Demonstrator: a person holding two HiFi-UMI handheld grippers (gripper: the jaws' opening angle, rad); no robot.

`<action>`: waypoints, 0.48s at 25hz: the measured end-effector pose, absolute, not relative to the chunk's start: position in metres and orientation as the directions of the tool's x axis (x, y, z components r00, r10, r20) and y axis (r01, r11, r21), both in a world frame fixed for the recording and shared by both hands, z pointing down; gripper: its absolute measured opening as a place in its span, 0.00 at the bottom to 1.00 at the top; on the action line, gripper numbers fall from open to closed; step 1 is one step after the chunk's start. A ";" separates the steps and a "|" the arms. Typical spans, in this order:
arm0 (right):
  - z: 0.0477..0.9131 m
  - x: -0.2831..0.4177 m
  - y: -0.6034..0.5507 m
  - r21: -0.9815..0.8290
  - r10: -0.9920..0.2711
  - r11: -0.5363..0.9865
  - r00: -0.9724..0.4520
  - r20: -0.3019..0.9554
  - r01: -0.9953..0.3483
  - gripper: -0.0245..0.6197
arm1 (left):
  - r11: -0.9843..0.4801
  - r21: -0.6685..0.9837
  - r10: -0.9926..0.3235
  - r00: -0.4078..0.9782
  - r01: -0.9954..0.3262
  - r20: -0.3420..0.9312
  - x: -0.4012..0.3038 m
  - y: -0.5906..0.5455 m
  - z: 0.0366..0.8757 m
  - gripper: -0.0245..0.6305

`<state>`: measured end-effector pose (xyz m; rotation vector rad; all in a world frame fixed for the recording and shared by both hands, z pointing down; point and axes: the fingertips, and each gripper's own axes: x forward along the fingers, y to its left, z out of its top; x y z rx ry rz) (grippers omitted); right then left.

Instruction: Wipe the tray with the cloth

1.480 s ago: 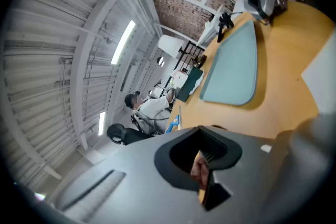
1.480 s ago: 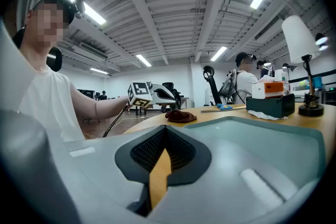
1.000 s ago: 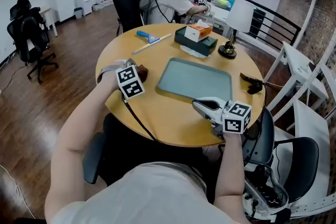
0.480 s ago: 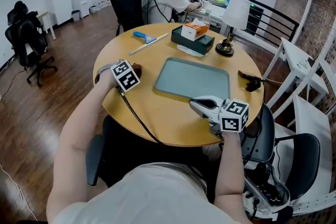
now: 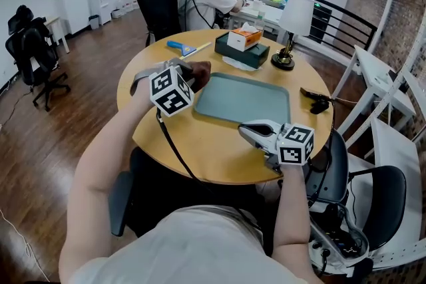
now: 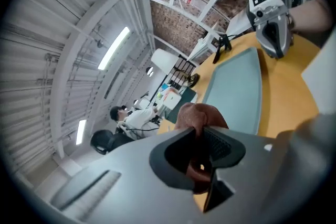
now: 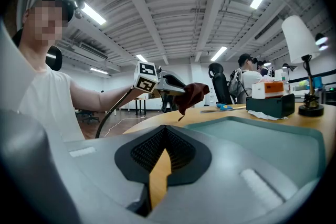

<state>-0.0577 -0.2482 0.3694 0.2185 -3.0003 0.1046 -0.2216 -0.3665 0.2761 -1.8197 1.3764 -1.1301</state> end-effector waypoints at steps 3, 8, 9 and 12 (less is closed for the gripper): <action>0.369 -0.058 -0.247 -0.059 -0.140 0.987 -0.981 0.136 -0.149 0.04 | -0.427 -0.813 -0.904 0.180 -0.396 0.387 -0.189 -0.370 0.304 0.13; 0.368 -0.058 -0.248 -0.058 -0.137 0.988 -0.981 0.137 -0.146 0.04 | -0.581 -0.750 -0.814 0.234 -0.317 0.532 -0.164 -0.377 0.352 0.13; 0.369 -0.058 -0.248 -0.059 -0.136 0.988 -0.981 0.138 -0.145 0.04 | -0.601 -0.741 -0.799 0.235 -0.301 0.553 -0.162 -0.378 0.360 0.13; 0.369 -0.058 -0.247 -0.060 -0.137 0.987 -0.981 0.138 -0.147 0.04 | -0.633 -0.723 -0.774 0.239 -0.276 0.587 -0.160 -0.380 0.374 0.13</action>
